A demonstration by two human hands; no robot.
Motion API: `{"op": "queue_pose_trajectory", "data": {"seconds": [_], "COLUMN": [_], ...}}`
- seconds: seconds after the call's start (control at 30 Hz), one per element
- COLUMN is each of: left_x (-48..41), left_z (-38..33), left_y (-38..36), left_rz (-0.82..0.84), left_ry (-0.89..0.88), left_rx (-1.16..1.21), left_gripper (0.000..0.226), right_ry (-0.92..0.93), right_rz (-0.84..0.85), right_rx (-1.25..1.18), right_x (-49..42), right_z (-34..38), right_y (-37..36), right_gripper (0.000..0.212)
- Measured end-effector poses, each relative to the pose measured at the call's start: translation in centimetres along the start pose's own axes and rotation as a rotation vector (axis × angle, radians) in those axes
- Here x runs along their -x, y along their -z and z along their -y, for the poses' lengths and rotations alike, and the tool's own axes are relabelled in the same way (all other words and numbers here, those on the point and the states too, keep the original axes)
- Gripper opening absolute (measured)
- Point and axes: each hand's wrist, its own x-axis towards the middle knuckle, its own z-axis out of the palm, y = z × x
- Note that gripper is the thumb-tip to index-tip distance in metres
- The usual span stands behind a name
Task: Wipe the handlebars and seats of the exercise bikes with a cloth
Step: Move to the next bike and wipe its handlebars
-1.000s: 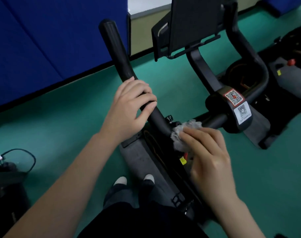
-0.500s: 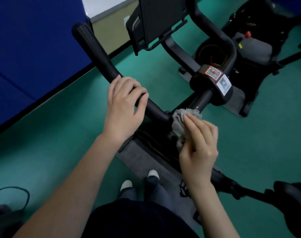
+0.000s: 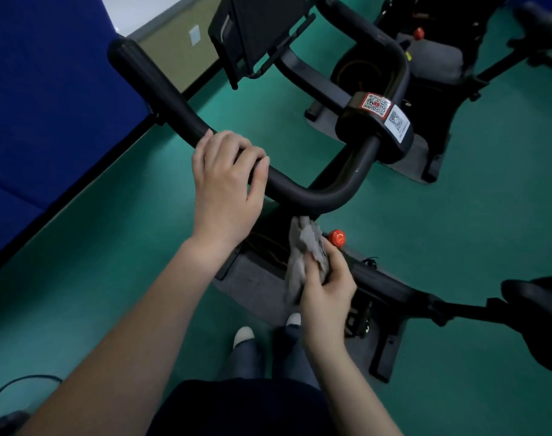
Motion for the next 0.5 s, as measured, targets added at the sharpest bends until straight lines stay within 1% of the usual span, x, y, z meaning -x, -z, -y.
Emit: {"op": "queue_pose_trajectory", "data": {"seconds": [0.07,0.1,0.23,0.37,0.5], "left_x": [0.0,0.0,0.1,0.1,0.1], "left_z": [0.1,0.2,0.2,0.4,0.6], "left_y": [0.0,0.0,-0.2,-0.1,-0.3], "left_rz": [-0.001,-0.001,0.004,0.003,0.001], "left_ry": [-0.012,-0.017,-0.031,-0.046,-0.069], "left_rx": [-0.012,-0.019,-0.037,-0.060,-0.076], "left_gripper": [0.025,0.025,0.024,0.024,0.024], "right_ry": [-0.231,-0.295,-0.327,-0.379,-0.402], "right_rz": [0.013,0.026,0.081,0.134,0.137], "right_rx": [-0.182,-0.267,-0.443,-0.595,-0.669], "right_x": [-1.5,-2.2,-3.1,-2.7,-3.4], "right_z": [0.2,0.7,2.1,2.3,2.4], "right_y": [-1.7,-2.7,-6.0,-6.4,-4.9], "right_gripper": [0.024,0.025,0.018,0.015,0.024]}}
